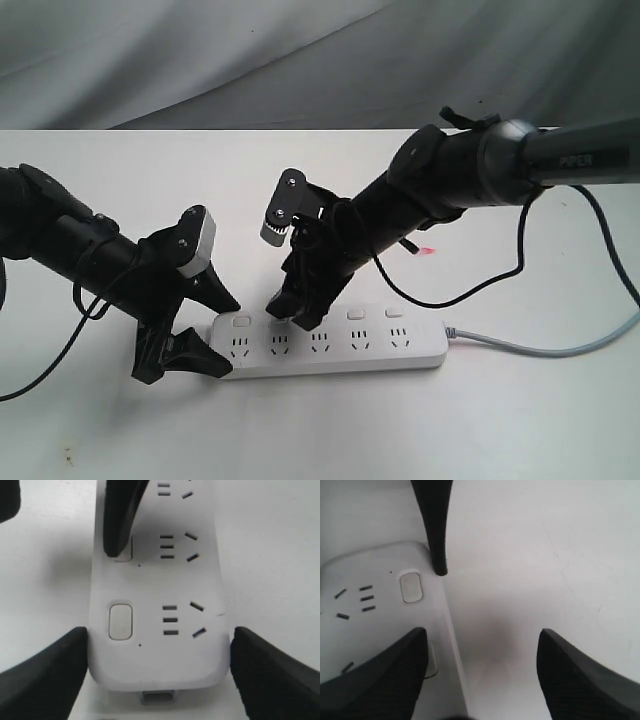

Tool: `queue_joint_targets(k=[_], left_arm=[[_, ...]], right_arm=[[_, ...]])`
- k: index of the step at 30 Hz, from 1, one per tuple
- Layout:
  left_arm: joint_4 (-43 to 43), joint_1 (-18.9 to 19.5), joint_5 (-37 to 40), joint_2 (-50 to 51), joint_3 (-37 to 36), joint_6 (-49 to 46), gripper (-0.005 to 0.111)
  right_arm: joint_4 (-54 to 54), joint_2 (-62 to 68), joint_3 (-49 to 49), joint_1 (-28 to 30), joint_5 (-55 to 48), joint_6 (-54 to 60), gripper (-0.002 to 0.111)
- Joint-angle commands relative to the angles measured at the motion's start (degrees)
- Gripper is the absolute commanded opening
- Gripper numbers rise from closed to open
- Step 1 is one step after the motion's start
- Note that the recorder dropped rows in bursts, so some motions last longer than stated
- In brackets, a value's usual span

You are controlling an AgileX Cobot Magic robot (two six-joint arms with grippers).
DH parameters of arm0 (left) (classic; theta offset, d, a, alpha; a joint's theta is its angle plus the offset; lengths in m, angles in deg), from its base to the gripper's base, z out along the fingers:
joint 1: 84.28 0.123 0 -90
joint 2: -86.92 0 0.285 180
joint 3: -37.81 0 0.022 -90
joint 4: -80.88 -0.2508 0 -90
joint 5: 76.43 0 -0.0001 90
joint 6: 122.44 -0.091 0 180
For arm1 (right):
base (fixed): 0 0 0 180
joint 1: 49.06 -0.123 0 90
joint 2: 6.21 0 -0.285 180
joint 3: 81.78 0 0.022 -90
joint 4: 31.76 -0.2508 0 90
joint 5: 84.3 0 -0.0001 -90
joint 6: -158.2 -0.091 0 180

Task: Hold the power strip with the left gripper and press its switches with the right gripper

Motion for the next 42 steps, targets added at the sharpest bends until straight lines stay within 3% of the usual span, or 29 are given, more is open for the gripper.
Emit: queue_joint_targets(k=[1,15,26,42], left_arm=[[0.7,-0.3,0.0,0.1,0.4,-0.4,0.045],[0.7,-0.3,0.0,0.1,0.4,-0.4,0.045],[0.7,-0.3,0.0,0.1,0.4,-0.4,0.045],[0.7,-0.3,0.0,0.1,0.4,-0.4,0.045]], right_arm=[[-0.5,1.5,-0.1,-0.1,0.3,0.5,0.059],[7.6,3.9,-0.1,-0.1,0.3,-5.1,0.059],[1.7,-1.6,0.2,-0.1,0.4,-1.5,0.059],[3.4,-7.6,-1.7,4.3,-2.2,-2.5,0.059]])
